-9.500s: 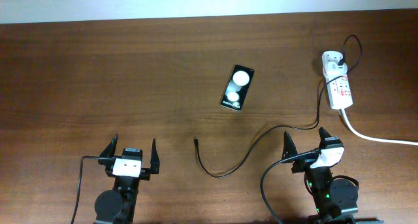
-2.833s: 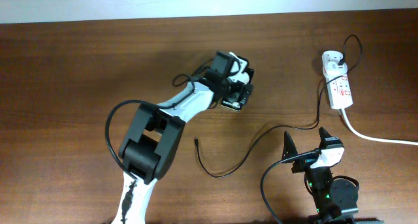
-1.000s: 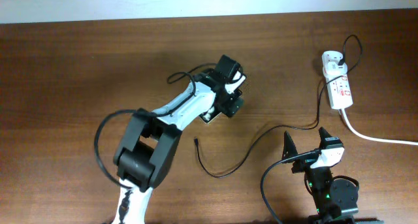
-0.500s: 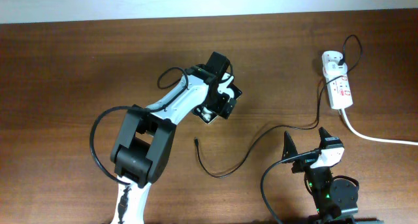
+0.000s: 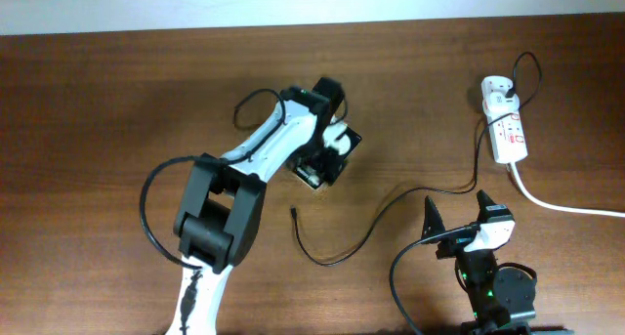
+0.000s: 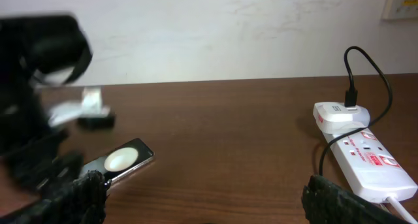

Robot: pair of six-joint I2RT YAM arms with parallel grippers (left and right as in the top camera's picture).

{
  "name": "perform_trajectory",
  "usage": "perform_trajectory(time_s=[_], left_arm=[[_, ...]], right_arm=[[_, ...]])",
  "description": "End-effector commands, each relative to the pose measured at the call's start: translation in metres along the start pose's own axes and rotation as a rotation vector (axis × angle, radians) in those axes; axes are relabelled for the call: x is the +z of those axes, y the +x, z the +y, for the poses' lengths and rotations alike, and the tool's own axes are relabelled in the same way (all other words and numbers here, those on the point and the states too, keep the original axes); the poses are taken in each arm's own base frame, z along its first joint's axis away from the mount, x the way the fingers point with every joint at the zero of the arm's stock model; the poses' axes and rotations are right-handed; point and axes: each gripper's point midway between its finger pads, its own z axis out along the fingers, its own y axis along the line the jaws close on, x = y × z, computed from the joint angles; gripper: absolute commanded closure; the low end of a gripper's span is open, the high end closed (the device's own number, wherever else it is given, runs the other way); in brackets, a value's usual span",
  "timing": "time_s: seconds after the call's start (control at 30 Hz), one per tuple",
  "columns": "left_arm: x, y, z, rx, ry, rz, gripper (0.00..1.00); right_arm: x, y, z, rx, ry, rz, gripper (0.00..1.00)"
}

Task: Plug charger to phone and switch on socket
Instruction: 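Lower the left gripper and grasp the phone's near edge, then lift the phone and tilt it upright with the left gripper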

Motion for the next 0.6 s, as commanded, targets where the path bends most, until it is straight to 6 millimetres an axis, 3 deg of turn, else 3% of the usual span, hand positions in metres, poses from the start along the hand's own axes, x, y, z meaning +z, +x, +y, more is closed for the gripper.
perform_trajectory(time_s=[0.0, 0.07, 0.27, 0.33, 0.43, 0.57], left_arm=[[-0.016, -0.053, 0.005, 0.011, -0.022, -0.204, 0.01], [-0.006, -0.058, 0.005, -0.026, -0.019, -0.226, 0.01], [0.045, -0.039, 0.006, -0.031, -0.012, -0.116, 0.01], [0.053, -0.036, 0.005, -0.032, -0.009, -0.097, 0.01], [0.076, -0.018, 0.002, -0.03, -0.003, -0.01, 0.01], [0.085, -0.005, 0.001, -0.033, 0.0, 0.033, 0.01]], right_arm=[[0.0, 0.002, 0.0, 0.002, 0.004, 0.005, 0.01], [0.0, 0.002, 0.0, 0.002, 0.004, 0.005, 0.01], [0.0, 0.002, 0.0, 0.002, 0.003, 0.005, 0.01], [0.0, 0.002, 0.0, 0.002, 0.003, 0.005, 0.01], [0.0, 0.002, 0.0, 0.002, 0.004, 0.005, 0.01], [0.0, 0.002, 0.0, 0.002, 0.004, 0.005, 0.01]])
